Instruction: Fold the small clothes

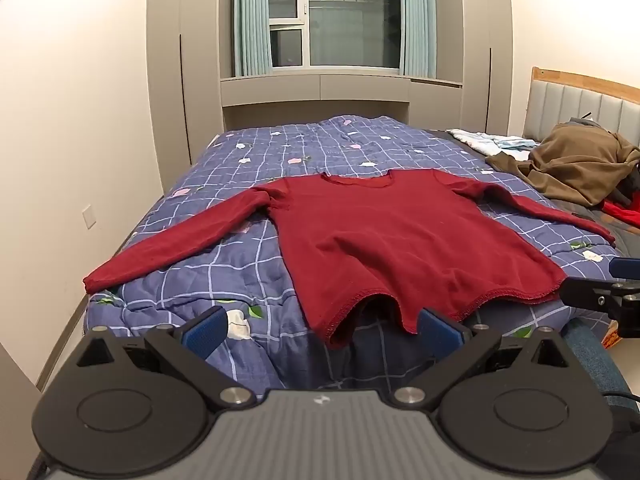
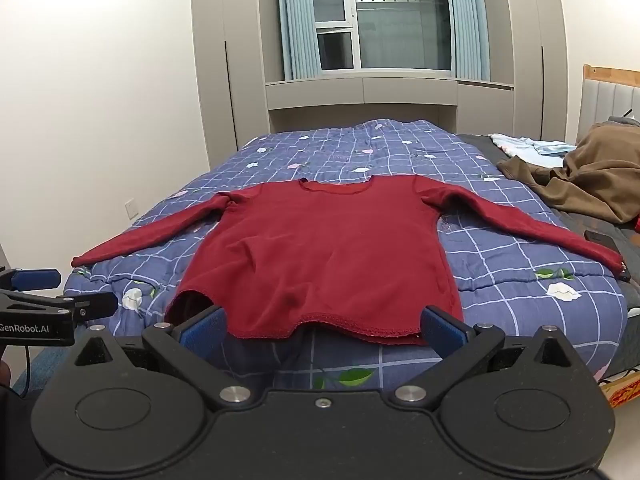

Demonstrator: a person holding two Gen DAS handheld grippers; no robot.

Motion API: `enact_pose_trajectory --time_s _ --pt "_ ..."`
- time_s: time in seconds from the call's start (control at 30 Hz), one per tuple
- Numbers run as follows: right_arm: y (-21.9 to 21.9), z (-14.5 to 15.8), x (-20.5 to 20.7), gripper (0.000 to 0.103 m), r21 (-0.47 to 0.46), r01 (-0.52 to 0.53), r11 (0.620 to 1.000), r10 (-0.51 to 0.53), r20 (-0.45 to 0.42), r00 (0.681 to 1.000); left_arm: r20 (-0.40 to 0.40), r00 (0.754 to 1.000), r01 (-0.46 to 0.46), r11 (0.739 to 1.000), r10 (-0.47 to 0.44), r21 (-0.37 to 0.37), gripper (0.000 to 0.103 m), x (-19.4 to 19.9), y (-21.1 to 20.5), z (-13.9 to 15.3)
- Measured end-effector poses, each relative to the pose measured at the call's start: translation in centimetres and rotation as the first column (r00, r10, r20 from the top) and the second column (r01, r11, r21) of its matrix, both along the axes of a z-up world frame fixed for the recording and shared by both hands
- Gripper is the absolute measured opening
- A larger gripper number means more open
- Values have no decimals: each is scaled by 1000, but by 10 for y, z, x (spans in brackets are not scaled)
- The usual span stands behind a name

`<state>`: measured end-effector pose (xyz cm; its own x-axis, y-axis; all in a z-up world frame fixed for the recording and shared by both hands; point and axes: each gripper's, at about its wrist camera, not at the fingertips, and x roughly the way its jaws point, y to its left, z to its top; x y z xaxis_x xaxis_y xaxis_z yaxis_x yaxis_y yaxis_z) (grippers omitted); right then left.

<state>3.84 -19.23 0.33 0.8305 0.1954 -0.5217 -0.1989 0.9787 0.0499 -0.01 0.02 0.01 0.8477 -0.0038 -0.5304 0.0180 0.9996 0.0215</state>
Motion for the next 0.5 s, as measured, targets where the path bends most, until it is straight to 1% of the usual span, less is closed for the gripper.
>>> enact_pose_trajectory --time_s 0.5 --pt "1 0 -1 103 -2 -1 1000 1 2 1000 -3 1000 -1 1000 1 3 103 0 3 0"
